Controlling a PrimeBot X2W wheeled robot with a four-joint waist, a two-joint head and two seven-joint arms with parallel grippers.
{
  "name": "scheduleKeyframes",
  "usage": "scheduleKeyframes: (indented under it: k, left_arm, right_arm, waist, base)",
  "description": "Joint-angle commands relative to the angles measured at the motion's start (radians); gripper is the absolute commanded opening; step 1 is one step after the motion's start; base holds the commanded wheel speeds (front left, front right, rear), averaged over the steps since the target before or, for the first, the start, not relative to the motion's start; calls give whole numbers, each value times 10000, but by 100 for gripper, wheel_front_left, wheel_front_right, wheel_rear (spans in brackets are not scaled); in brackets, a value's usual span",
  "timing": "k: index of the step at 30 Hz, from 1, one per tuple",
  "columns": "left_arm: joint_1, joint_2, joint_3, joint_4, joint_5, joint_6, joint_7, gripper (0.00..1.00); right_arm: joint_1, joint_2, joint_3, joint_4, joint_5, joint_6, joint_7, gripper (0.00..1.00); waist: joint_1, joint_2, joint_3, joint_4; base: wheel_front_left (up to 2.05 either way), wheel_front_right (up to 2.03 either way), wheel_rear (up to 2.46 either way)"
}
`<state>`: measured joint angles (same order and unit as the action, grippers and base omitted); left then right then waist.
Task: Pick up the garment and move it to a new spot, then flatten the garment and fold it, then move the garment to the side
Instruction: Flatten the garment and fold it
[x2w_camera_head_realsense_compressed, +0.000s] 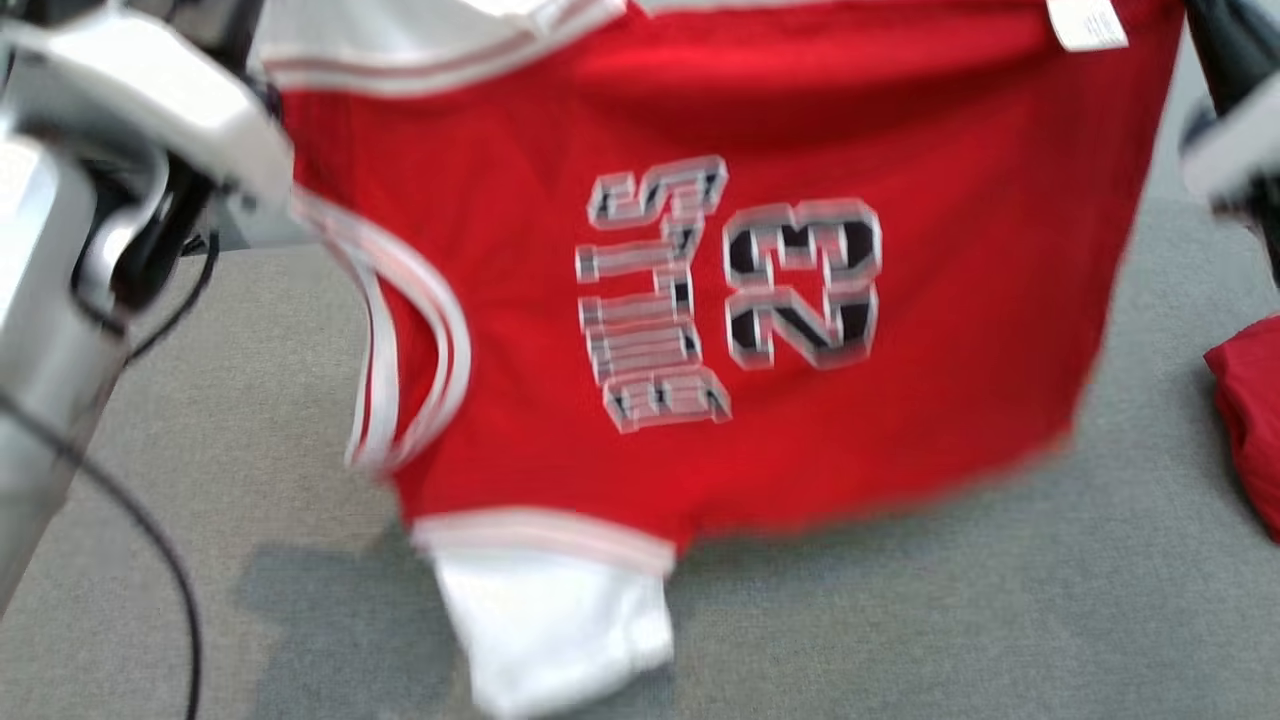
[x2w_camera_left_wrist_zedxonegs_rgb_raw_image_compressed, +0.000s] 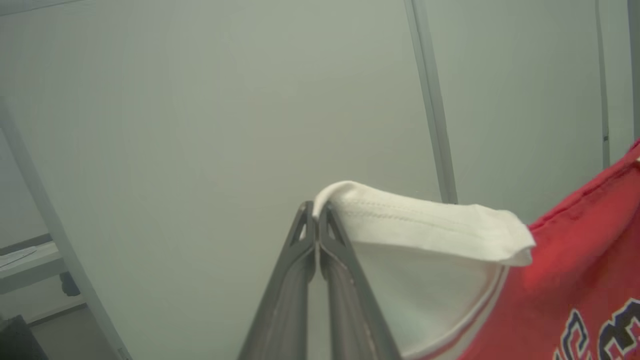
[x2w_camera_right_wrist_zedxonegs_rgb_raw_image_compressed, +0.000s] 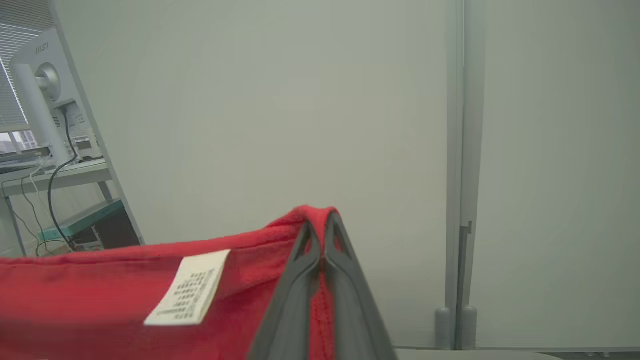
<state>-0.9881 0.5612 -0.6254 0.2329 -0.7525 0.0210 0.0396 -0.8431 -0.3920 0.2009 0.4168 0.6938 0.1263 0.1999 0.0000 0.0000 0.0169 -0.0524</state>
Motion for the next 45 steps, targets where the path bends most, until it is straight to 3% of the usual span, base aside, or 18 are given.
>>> scheduleKeyframes:
  k: [1, 5, 9, 14, 22, 29, 33, 39, 45]
  left_arm:
    - [-1507, -142, 229, 1294, 600, -206, -509, 0]
    - [-3208, -1072, 281, 3763, 1323, -458, -2467, 0]
    - [-3622, -1543, 91, 4562, 1772, -1066, -2971, 0]
    - [-2076, -1867, -134, 4466, 2005, -1391, -3008, 0]
    - [847, -2297, 62, 5141, 1826, -1468, -3011, 0]
    - [2820, -2381, 729, 4352, 2428, -1294, -3012, 0]
    - [3932, -2240, 847, 3505, 2988, -1058, -3013, 0]
    - [5408, -1895, 937, 2196, 3519, -399, -3013, 0]
    - [6947, -1769, 1277, 901, 3205, 308, -3013, 0]
  right_arm:
    - [-1638, 374, 329, 974, -554, 44, -784, 0]
    - [-3982, 1012, 698, 3456, -1588, 44, -3062, 0]
    - [-4609, 1096, 1842, 4926, -1579, 44, -3497, 0]
    - [-3589, 790, 3132, 5846, -1033, 44, -3926, 0]
    - [-1297, 759, 4047, 6638, 44, 44, -4383, 0]
    - [498, 482, 4400, 6498, 975, 44, -4588, 0]
    - [1245, 110, 4016, 5966, 1275, 44, -4610, 0]
    - [2585, -356, 3103, 4354, 680, 44, -4614, 0]
    - [4257, -307, 1801, 2857, -542, 44, -4615, 0]
  waist:
    - [0, 0, 13, -13]
    - [0, 0, 47, -28]
    - [0, 0, 275, 17]
    - [0, 0, 896, 124]
    - [0, 0, 1608, 243]
    - [0, 0, 1784, 265]
    - [0, 0, 1696, 345]
    - [0, 0, 1510, 415]
    - [0, 0, 1122, 472]
  base:
    - [0, 0, 0]
    - [0, 0, 0]
    - [0, 0, 0]
    - [0, 0, 0]
    - [0, 0, 0]
    - [0, 0, 0]
    - [0, 0, 0]
    - [0, 0, 0]
    - [0, 0, 0]
